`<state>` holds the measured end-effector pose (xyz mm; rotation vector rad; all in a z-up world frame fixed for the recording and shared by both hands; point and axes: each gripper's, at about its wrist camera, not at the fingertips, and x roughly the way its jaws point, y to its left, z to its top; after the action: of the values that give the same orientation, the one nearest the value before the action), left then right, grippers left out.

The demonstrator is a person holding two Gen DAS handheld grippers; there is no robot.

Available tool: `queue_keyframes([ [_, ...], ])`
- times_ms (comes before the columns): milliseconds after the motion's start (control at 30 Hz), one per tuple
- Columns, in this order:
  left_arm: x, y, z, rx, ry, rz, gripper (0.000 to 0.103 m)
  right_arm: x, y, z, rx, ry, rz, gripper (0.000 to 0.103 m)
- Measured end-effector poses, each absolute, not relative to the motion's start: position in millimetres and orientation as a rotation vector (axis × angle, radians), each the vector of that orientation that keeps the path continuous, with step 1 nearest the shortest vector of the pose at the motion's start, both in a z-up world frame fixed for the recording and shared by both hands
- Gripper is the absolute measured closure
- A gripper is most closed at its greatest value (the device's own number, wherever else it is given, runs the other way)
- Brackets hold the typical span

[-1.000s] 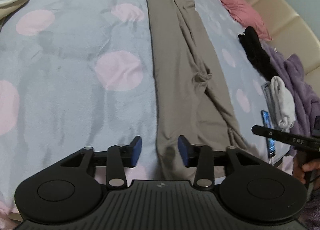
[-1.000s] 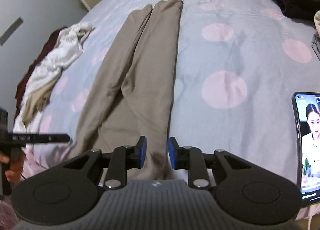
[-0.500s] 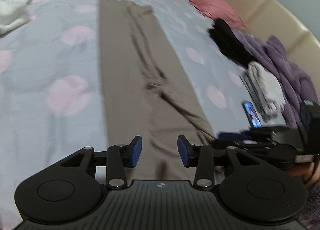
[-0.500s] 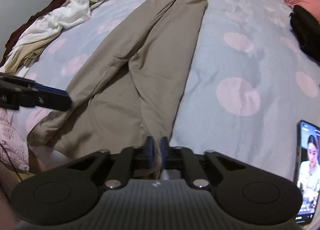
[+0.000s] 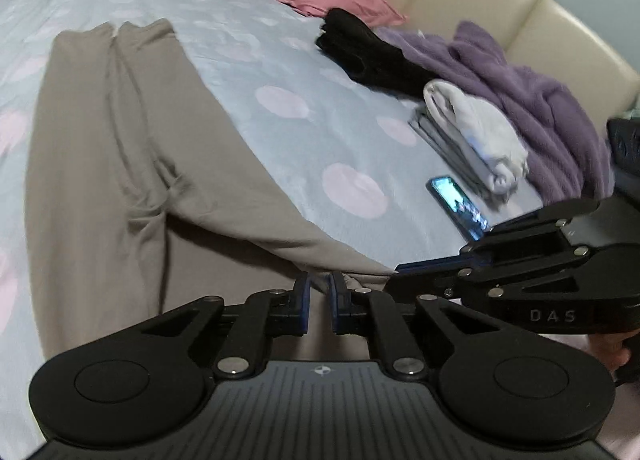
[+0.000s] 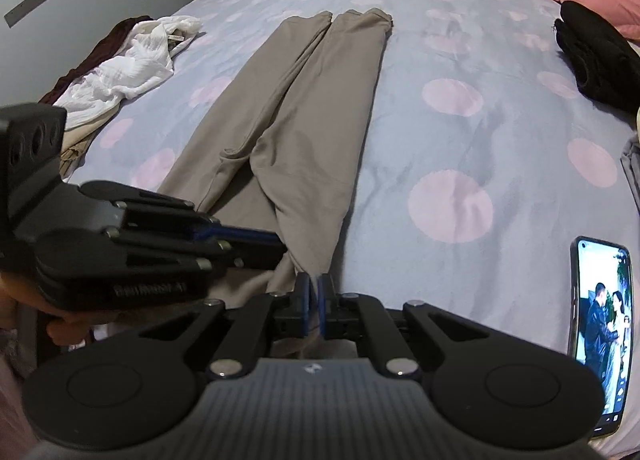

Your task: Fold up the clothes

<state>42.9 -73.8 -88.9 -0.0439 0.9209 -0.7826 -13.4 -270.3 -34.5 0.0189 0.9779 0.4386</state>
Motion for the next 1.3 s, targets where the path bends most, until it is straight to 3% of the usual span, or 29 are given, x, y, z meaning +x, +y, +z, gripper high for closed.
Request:
queue_keyframes([
  [467, 5.1, -108.6, -105.4, 0.009, 0.969, -1.048, 0.1, -9.7, -273.3, -36.7, 0.052, 1.012, 0.424, 0.098],
  [667, -12.3, -102.8, -98.2, 0.052, 1.011, -1.055, 0.1, -12.4, -281.9, -36.0, 0.07, 1.023, 0.41, 0.081],
  [767, -13.4, -81.8, -82.0, 0.047, 1.006, -0.982, 0.099, -10.7, -285.0, -40.5, 0.088, 1.034, 0.407, 0.08],
  [833, -10.7, -64.7, -71.1, 0.022, 0.992, -0.919, 0.097, -8.9, -286.4, -45.7, 0.107, 1.05, 0.411, 0.08],
  [933, -3.5, -36.0, -56.6, -0.013, 0.956, -0.777, 0.082, -5.7, -286.1, -54.3, 0.131, 1.077, 0.42, 0.079],
  [1067, 7.6, 5.0, -52.9, -0.097, 0.959, -0.545, 0.081, -5.0, -280.6, -64.2, 0.142, 1.101, 0.443, 0.077],
  [1167, 9.2, 29.3, -61.5, -0.136, 0.985, -0.432, 0.081, -5.2, -279.0, -71.9, 0.166, 1.127, 0.456, 0.066],
  [1267, 10.1, 46.0, -75.5, -0.214, 1.049, -0.385, 0.08, -7.4, -278.9, -76.3, 0.208, 1.138, 0.47, 0.066],
  [1300, 11.2, 47.2, -79.5, -0.245, 1.07, -0.394, 0.078, -8.0, -278.4, -77.5, 0.22, 1.144, 0.478, 0.071],
])
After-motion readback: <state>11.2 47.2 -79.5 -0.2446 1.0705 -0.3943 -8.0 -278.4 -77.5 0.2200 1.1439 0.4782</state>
